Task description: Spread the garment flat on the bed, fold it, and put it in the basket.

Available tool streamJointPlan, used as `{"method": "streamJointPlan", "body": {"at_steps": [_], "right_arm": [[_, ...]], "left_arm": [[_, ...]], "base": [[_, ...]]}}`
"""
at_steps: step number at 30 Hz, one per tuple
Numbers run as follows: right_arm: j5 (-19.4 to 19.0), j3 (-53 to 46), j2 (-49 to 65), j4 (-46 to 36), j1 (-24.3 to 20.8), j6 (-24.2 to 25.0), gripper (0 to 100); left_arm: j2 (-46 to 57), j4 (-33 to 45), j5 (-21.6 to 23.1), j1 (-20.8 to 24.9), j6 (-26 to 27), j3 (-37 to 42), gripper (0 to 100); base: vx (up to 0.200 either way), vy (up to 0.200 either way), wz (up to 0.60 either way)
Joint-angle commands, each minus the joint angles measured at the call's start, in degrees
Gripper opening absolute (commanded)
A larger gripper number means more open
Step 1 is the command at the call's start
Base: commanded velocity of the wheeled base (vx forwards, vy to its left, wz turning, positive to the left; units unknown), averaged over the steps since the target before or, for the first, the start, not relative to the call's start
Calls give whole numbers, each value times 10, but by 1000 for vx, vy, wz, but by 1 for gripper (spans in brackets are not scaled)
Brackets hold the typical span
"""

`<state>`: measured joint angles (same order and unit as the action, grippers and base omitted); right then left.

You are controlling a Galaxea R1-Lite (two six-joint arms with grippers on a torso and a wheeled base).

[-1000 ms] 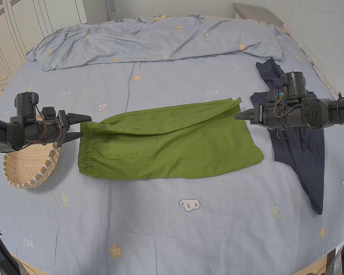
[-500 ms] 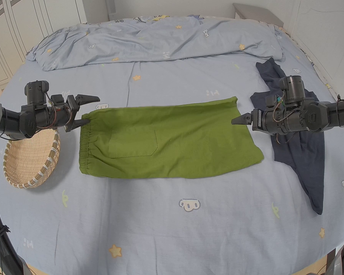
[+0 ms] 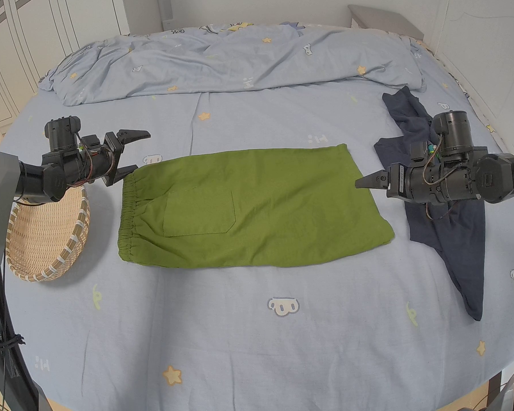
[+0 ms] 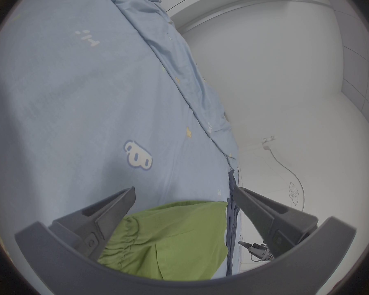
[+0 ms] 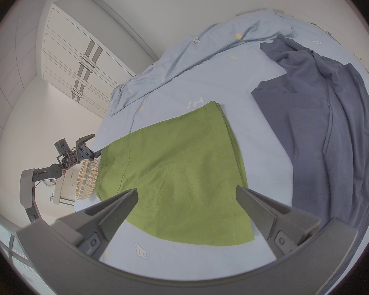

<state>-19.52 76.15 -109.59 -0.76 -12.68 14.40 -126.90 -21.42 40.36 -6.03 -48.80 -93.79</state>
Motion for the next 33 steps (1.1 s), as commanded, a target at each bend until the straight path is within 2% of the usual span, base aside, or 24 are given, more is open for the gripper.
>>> {"method": "streamJointPlan", "body": {"at_steps": [1,4,8,13,16,19,22,23,24,25,30,33], "right_arm": [[-2,-54,32,4,4,0,100],[-2,-99,32,50,10,1,100],[-3,-166,32,171,15,5,100],[-3,-203,57,196,10,5,100],[-2,-214,72,192,4,4,100],[-1,-215,75,189,-4,4,100],[-1,-223,87,188,-4,3,100],[-2,-225,89,188,-2,3,100],[-1,-225,89,188,-2,3,100],[-2,-228,89,188,-3,3,100],[-2,-229,89,189,-10,4,100],[-2,-229,89,189,-12,4,100]], "left_arm": [[119,-6,9,-10,3,119,100],[172,-32,6,-13,4,187,100],[212,-124,-1,-13,7,281,100],[227,-222,-1,-13,6,369,100],[221,-257,-2,-15,6,373,100],[220,-259,0,-20,13,377,100],[201,-253,1,-23,57,397,100],[179,-253,1,-29,111,411,100],[175,-253,1,-31,121,414,100],[158,-247,1,-36,164,419,100],[150,-155,-6,-20,176,389,100],[147,-135,-28,-8,178,375,100]], "base": [[0,0,0],[0,0,0],[0,0,0],[0,0,0],[0,0,0],[0,0,0],[0,0,0],[0,0,0],[0,0,0],[0,0,0],[0,0,0],[0,0,0]]}}
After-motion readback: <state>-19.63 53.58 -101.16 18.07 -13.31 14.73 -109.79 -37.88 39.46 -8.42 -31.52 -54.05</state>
